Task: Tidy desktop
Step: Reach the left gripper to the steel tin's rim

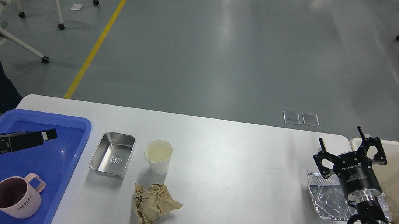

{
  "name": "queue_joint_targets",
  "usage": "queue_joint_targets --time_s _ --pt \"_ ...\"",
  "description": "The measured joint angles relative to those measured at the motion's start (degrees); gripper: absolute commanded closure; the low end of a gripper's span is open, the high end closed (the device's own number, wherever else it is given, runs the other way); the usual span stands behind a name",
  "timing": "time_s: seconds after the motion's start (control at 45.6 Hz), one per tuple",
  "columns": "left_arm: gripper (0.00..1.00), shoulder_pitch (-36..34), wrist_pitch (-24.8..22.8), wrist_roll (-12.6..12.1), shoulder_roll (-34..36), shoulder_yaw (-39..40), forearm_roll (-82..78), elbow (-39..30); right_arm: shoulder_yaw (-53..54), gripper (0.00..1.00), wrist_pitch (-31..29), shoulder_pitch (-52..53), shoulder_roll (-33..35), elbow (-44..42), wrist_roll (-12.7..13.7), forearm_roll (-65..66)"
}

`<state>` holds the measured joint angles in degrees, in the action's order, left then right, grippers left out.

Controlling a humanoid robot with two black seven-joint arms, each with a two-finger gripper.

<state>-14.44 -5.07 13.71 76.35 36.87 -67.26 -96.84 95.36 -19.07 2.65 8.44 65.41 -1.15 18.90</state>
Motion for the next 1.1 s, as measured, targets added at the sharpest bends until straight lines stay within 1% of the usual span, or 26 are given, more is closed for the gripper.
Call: queue_joint_targets --time_s 0.088,0.175,0.285,0.461,0.768,0.833,0.965,1.096 --pt "0.08 0.00 1.64 0.14 -0.24 0.00 0.01 -0.90 0.00 0.00 0.01 -0.01 0.00 0.00 0.00 0.00" --pt "0.08 -0.01 2.09 0.18 -0.50 0.07 0.18 -1.47 -0.04 0.00 0.01 0.00 0.00 -0.06 0.00 0.00" --pt "0.08 -0.06 1.84 0.07 -0.56 0.17 1.90 -1.96 -0.08 0.00 0.02 0.01 -0.03 -0.19 0.00 0.00" --pt "0.08 -0.14 0.14 -0.07 -0.33 0.17 9.63 -2.03 -0.17 0.00 0.02 0.01 0.00 -0.28 0.06 0.00" --pt "0.08 -0.11 0.05 -0.15 -0.61 0.04 10.92 -1.58 -0.16 0.00 0.05 -0.02 0.06 -0.28 0.09 0.00" --pt "0.08 0.03 0.05 -0.57 -0.89 -0.30 10.95 -0.40 -0.16 0.00 0.05 -0.07 0.04 -0.32 0.09 0.00" --pt "0.08 -0.27 -0.33 -2.95 -4.43 -1.32 10.30 4.63 -0.16 0.00 0.05 -0.09 0.03 -0.36 0.09 0.00" --pt "0.08 -2.12 -2.03 -3.64 -8.83 -1.70 7.48 9.59 -0.16 0.00 0.01 -0.10 0.02 -0.37 0.09 0.00"
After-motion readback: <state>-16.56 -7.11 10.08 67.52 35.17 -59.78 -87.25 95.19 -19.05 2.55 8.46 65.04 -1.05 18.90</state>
